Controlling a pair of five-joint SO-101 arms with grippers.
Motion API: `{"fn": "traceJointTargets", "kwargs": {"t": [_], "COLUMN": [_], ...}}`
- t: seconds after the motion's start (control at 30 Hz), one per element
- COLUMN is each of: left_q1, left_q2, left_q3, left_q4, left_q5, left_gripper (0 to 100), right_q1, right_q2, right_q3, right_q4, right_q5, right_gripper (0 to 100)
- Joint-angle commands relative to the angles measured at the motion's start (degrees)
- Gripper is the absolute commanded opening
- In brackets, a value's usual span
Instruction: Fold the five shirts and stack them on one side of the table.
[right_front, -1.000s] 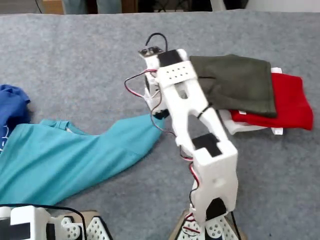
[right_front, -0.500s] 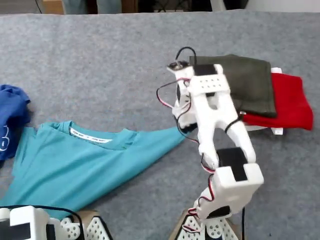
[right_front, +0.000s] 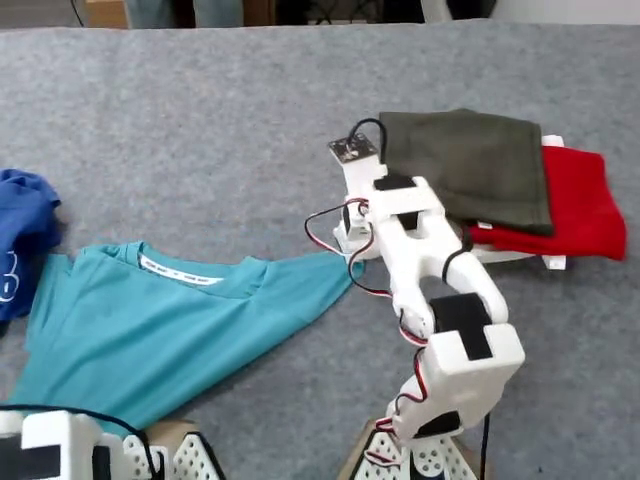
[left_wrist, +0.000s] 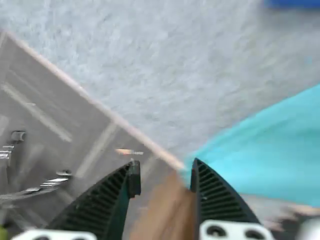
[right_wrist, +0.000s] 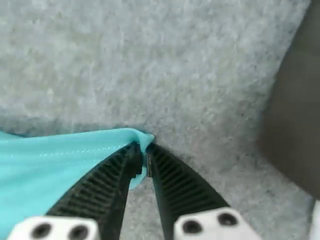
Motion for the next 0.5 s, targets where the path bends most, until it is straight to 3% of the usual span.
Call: {"fn": "traceJointTargets", "kwargs": {"t": [0.0, 0.13, 0.3, 0.37, 0.47], "left_q1": [14.37, 31.69, 55.08, 60.88, 64.4], "left_q2": [-2.11, -1.41, 1.23, 4.66, 11.34], "left_q3": [-7.78, -6.11, -0.22, 0.31, -2.24], "left_q4": [10.2, 10.64, 10.11, 7.47, 3.34], "left_q5": [21.36, 43.34, 56.97, 62.24, 71.56], "left_gripper": [18, 18, 18, 18, 18], "right_q1": [0.09, 0.0, -0.09, -0.09, -0.09], "right_q2": [1.01, 1.27, 1.27, 1.27, 1.36], "right_q3": [-0.66, -0.66, -0.66, -0.57, -0.57], "right_q4": [-2.73, -2.81, -2.9, -2.9, -2.99], "right_q5": [-0.97, -0.97, -0.97, -0.97, -0.97], "right_gripper": [1.7, 1.8, 1.8, 1.8, 1.8]}}
